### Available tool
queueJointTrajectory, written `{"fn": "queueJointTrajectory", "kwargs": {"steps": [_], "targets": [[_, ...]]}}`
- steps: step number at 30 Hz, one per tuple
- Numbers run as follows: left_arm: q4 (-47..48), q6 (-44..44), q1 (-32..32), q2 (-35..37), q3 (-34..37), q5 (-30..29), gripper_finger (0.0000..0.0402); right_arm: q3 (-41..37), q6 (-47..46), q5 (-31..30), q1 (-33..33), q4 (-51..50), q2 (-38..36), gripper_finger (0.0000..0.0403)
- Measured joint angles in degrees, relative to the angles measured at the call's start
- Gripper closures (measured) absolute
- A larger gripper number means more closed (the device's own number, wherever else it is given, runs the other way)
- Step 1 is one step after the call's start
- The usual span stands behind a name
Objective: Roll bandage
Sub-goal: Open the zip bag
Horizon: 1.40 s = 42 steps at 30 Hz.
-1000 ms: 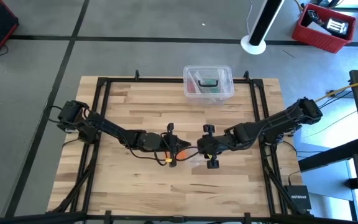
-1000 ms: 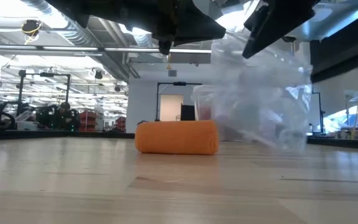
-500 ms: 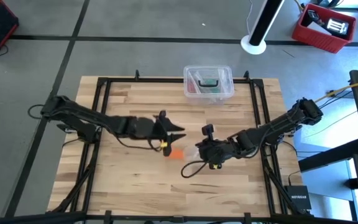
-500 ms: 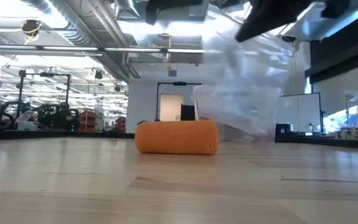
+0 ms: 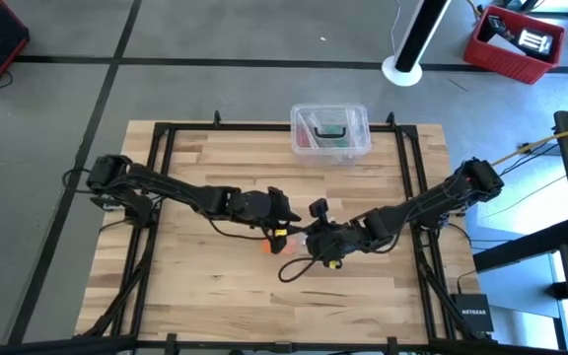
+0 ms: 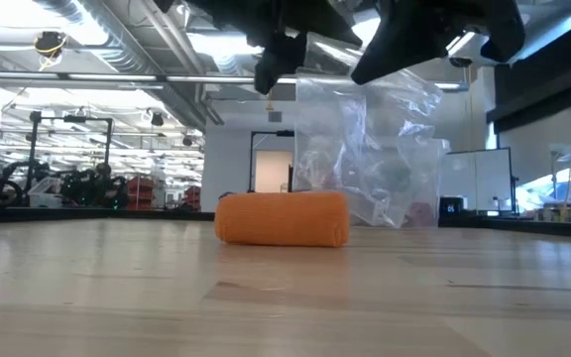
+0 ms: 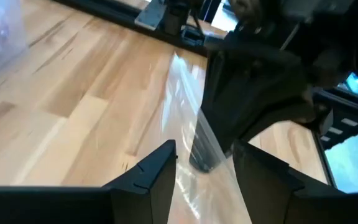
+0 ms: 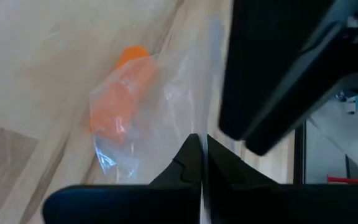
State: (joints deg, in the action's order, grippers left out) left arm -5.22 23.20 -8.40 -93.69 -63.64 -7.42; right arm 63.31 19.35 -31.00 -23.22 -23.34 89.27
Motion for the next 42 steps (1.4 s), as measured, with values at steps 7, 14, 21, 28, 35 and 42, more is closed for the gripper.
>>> {"fn": "queueJointTrajectory", "kwargs": {"steps": [7,14,21,28,35,42], "targets": [[0.42,-1.32,0.56,-0.42,-0.09,0.01,0.0254,0.0,0.02,0.04,0.0,0.86,0.0,0.0399],[2.5,-1.53,1.6,-0.33,-0.09,-0.02,0.0254,0.0,0.02,0.09,0.0,0.84,0.0,0.0399],[3.52,-0.81,2.62,-0.33,-0.04,8.16,0.0254,0.0,0.63,0.13,0.0,0.9,0.0,0.0399],[2.64,0.11,2.88,-0.66,-0.04,8.56,0.0254,0.0,0.71,0.11,0.0,0.93,0.0,0.0399],[2.72,0.43,2.86,-0.79,-0.04,9.73,0.0256,0.0,2.14,0.13,0.0,1.41,0.0,0.0398],[3.34,-2.91,2.81,-0.72,-0.05,8.2,0.0361,0.0,2.78,0.16,0.02,2.46,0.0,0.0398]]}}
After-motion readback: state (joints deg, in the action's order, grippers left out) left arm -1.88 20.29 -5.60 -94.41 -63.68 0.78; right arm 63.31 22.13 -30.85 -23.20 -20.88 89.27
